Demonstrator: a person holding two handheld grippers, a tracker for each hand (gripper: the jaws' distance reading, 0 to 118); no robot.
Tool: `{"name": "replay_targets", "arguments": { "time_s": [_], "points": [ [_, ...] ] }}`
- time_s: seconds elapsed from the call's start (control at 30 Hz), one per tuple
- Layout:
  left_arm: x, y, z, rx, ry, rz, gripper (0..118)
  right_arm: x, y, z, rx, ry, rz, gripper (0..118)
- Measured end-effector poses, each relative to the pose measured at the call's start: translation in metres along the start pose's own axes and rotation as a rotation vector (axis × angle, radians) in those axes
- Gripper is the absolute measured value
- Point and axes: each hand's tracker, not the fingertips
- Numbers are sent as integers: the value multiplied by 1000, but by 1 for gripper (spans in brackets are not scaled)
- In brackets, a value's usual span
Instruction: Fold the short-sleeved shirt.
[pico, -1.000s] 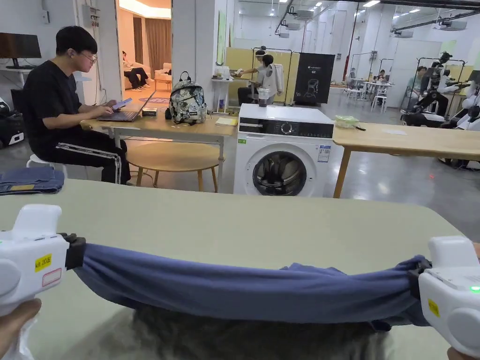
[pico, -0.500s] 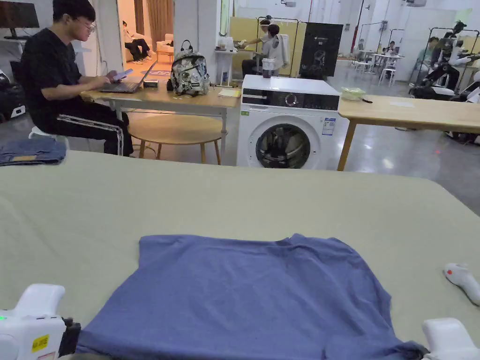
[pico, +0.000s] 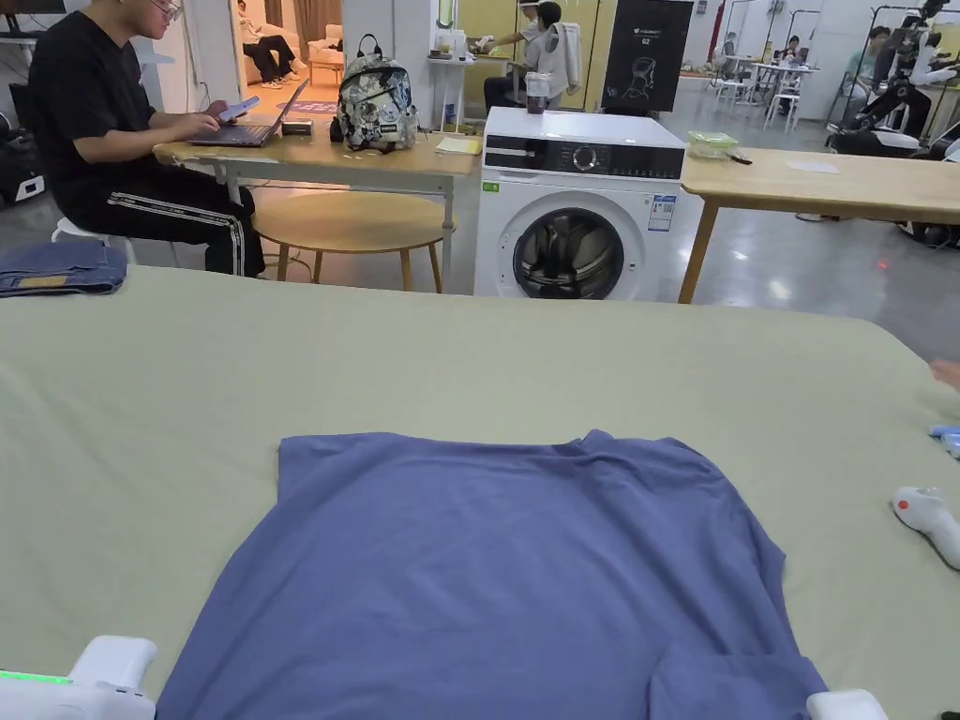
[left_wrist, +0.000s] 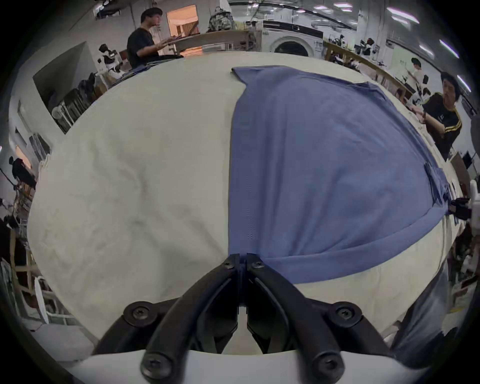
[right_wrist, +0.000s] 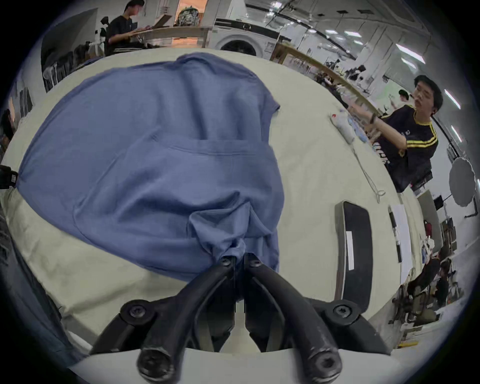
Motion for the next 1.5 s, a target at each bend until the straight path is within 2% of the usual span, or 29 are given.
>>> {"name": "replay_targets", "arguments": {
  "time_s": [0.03,0.07,0.13,0.17,0.23,0.27,0.3,0.33,0.5,0.57,0.6,0.63,0.67,0.77,0.8,0.83,1.1,1.23,1.5],
  "points": [
    [-2,3,1,-4,-7,18,0,0,0,-2,-2,0,0,8],
    [-4,3,2,-7,-12,21,0,0,2,-1,-5,0,-3,16],
    [-8,8,5,-16,-22,26,1,3,6,1,-11,-23,-4,19],
    [-9,10,9,-16,-31,40,3,4,8,5,-22,-47,-5,26],
    [-10,15,20,5,-31,78,17,9,14,15,-27,-86,-16,57],
    [-10,18,25,31,-34,85,31,12,17,22,2,-89,-31,68],
    [-9,21,30,53,-41,86,39,13,21,27,31,-77,-46,68],
    [-7,24,35,82,-54,90,42,16,27,35,65,-54,-67,68],
    [21,44,59,227,-117,66,42,2,54,55,231,17,-102,68],
    [37,49,64,301,-101,30,42,-15,63,59,304,45,-121,66],
    [45,51,66,331,-97,24,42,-21,66,60,349,58,-137,59],
    [52,52,68,372,-100,21,41,-27,68,62,401,73,-151,46],
    [58,52,71,417,-101,25,36,-33,70,63,445,73,-166,26],
    [64,57,67,500,-94,30,8,-47,74,68,520,101,-212,2],
    [68,56,69,528,-88,29,2,-51,75,70,541,117,-223,0],
    [75,53,72,553,-73,31,0,-57,76,73,564,114,-233,0],
    [89,52,83,602,-64,44,0,-70,79,90,640,119,-251,0],
    [80,49,81,487,-30,24,0,-75,79,93,622,119,-226,0],
    [18,38,55,167,-71,70,0,-73,73,81,547,128,-206,0]
  ]
}}
